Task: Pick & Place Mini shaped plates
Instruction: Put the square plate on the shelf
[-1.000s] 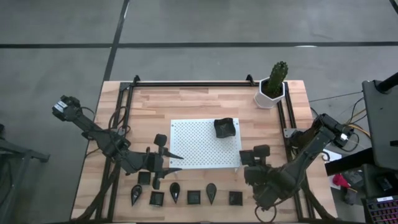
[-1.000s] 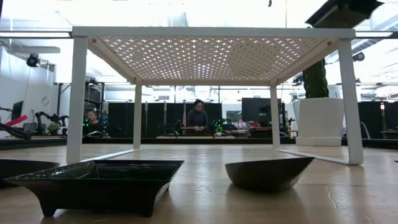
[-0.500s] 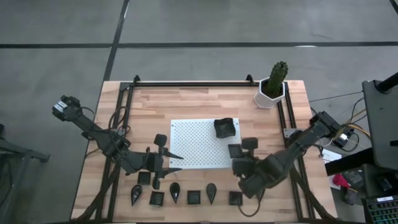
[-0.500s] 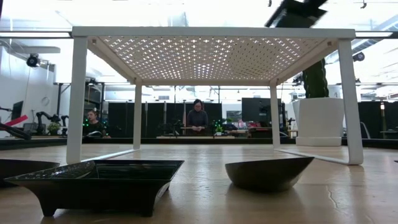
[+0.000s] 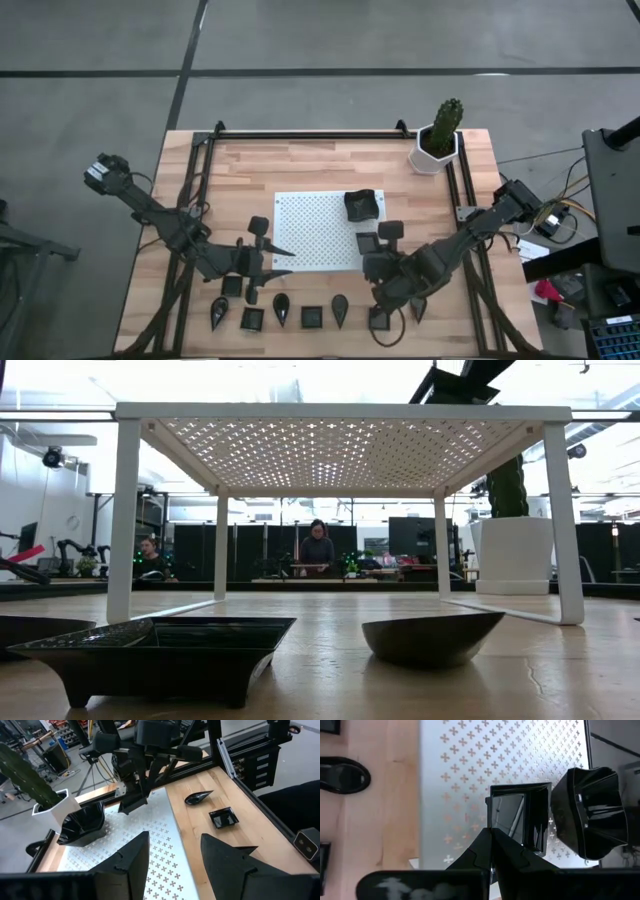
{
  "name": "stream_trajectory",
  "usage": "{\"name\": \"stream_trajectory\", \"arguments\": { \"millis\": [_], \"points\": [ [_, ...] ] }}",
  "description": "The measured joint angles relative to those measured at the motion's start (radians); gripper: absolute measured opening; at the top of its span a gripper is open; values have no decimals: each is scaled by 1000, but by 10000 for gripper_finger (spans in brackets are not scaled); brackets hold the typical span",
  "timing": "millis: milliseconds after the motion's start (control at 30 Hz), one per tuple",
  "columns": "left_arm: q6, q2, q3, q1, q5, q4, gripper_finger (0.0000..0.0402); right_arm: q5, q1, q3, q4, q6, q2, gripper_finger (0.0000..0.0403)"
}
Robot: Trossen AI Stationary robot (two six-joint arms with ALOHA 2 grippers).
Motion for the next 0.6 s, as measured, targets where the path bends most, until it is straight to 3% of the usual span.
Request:
{"name": "stream_trajectory", "arguments": {
  "millis": [600],
  "points": [
    [-2,0,-5,0,0,12,177,-24,-30,-7,19,-2,6,8]
  ]
}}
